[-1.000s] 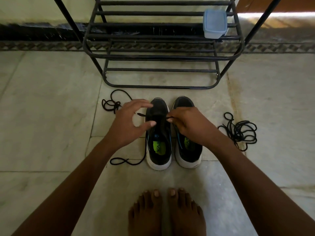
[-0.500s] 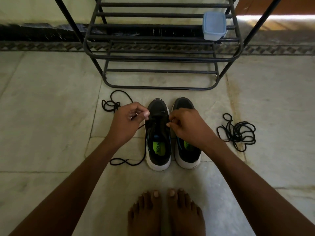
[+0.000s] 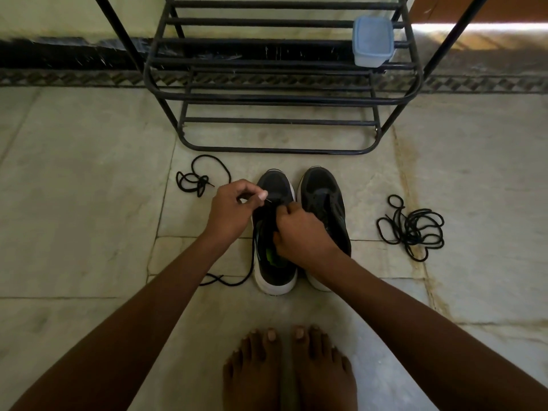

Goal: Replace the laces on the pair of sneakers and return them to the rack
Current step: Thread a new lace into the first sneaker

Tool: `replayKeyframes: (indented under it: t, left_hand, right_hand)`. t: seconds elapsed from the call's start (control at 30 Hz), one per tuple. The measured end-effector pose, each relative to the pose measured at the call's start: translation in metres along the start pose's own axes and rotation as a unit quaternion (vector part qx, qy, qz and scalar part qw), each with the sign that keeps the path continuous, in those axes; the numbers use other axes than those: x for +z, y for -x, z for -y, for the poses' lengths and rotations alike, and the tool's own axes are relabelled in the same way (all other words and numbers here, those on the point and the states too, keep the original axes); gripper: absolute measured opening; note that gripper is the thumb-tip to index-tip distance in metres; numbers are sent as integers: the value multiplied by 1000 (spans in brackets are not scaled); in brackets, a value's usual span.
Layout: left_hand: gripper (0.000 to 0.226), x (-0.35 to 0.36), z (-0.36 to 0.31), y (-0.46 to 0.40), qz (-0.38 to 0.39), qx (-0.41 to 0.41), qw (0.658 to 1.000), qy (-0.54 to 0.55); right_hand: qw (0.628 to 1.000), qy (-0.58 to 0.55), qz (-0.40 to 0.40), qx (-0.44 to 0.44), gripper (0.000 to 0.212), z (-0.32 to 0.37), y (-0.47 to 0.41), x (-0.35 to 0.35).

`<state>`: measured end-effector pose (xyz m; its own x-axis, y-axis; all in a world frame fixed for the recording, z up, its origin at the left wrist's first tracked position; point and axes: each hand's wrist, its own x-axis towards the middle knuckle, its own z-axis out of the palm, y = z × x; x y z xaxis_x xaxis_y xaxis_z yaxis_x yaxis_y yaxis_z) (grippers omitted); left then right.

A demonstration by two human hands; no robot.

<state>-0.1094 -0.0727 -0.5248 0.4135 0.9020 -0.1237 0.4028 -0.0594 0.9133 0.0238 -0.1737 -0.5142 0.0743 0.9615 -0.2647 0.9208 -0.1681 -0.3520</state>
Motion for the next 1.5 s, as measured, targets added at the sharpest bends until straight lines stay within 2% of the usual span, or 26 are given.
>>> replayKeyframes:
  t: [0.1, 0.33, 0.57, 0.83, 1.5]
  left_hand:
    - [10, 8, 1, -1, 14, -7, 1000, 0]
    - [18, 24, 10, 1, -17, -61, 998, -16]
    - [10, 28, 17, 4, -8, -53, 999, 1]
    - [10, 39, 21, 7, -55, -68, 996, 22]
    - [10, 58, 18, 13, -127, -89, 987, 34]
  right_hand:
    - [1000, -17, -12, 20, 30, -2, -4, 3]
    - [986, -125, -75, 75, 6, -10, -10, 8]
    - [974, -175, -68, 123, 9, -22, -27, 7]
    - [959, -229, -65, 153, 16, -34, -34, -2]
    - [946, -275, -13, 169, 24, -46, -38, -7]
